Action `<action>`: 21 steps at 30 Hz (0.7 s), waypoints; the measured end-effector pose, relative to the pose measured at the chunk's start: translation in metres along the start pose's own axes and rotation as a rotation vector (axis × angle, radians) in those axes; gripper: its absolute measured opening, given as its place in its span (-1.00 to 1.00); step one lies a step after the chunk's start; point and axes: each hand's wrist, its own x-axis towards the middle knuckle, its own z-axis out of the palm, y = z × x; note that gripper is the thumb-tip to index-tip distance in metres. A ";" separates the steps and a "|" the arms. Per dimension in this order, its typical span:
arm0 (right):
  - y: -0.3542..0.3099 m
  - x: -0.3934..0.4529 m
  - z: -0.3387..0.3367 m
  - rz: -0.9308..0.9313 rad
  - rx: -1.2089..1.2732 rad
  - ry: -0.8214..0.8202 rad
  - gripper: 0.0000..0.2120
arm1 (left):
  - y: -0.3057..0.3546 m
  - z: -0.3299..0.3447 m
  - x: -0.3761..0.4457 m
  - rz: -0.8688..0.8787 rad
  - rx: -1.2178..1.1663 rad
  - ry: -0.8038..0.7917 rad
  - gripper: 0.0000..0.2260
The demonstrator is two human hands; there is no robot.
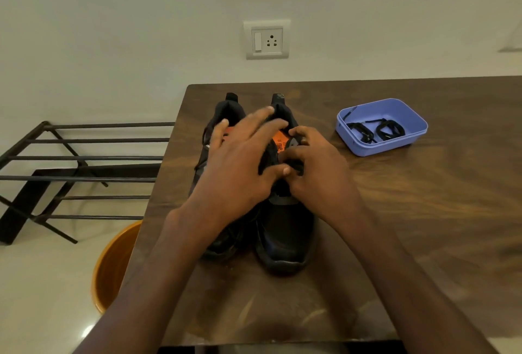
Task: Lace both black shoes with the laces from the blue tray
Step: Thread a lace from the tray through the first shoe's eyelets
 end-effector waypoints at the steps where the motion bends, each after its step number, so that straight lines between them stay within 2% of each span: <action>1: -0.001 -0.001 0.002 -0.011 -0.004 0.015 -0.82 | -0.001 0.002 0.001 0.002 -0.037 -0.068 -0.46; 3: -0.001 -0.002 0.004 -0.020 0.038 0.047 -0.88 | -0.009 0.004 0.003 0.000 -0.063 -0.169 -0.48; 6: 0.001 -0.003 0.001 0.021 0.119 0.077 -0.92 | -0.018 0.002 0.006 -0.020 -0.143 -0.276 -0.33; 9: 0.004 -0.005 -0.008 0.052 0.142 0.185 -0.97 | -0.019 0.002 0.006 -0.019 -0.164 -0.237 -0.32; 12: 0.009 -0.011 -0.016 0.178 0.119 0.270 -0.89 | -0.019 0.003 0.005 -0.011 -0.201 -0.211 -0.37; 14: 0.008 -0.012 -0.015 0.151 0.076 0.291 -0.92 | -0.021 0.005 0.005 0.002 -0.175 -0.198 -0.37; 18: -0.005 -0.007 -0.006 -0.065 -0.089 0.198 -0.61 | -0.023 0.009 0.005 0.011 -0.187 -0.169 -0.34; 21: -0.007 -0.003 -0.004 -0.049 -0.109 0.159 -0.59 | -0.025 0.010 0.005 0.012 -0.194 -0.159 -0.32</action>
